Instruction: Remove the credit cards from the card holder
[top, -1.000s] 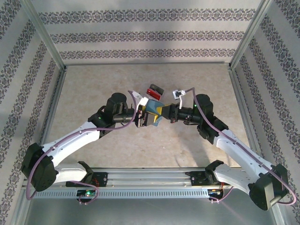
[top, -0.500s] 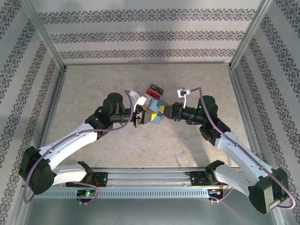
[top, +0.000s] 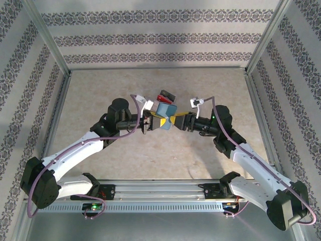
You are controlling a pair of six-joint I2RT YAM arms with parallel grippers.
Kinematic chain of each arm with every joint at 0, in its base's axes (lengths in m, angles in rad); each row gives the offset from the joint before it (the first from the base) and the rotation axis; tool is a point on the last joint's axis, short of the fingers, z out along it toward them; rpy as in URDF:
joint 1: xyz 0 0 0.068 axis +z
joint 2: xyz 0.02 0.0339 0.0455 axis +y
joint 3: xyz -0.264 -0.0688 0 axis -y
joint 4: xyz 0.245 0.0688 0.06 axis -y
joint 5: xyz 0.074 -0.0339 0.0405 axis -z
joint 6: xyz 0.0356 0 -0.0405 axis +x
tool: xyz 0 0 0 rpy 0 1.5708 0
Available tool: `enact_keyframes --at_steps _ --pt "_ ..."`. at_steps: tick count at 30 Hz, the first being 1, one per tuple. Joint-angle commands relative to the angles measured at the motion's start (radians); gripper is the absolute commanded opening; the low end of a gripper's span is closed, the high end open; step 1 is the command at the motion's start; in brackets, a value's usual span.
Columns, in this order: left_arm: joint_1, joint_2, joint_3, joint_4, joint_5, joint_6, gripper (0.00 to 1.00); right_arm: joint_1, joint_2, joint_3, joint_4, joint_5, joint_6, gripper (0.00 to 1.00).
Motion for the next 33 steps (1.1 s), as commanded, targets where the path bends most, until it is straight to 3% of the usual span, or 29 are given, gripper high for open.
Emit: enact_keyframes --at_steps 1,10,23,33 --pt "0.030 -0.021 -0.023 0.148 0.053 -0.075 0.02 -0.008 -0.028 -0.015 0.010 -0.011 -0.034 0.52" --pt "0.042 -0.036 -0.036 0.150 0.074 -0.094 0.01 -0.032 -0.032 -0.053 0.064 -0.025 -0.037 0.41" --pt "0.043 -0.018 -0.028 0.150 0.112 -0.110 0.01 -0.063 0.063 -0.053 0.314 -0.160 0.068 0.44" --pt "0.043 -0.011 -0.027 0.172 0.131 -0.132 0.01 -0.063 0.073 -0.046 0.340 -0.198 0.078 0.44"
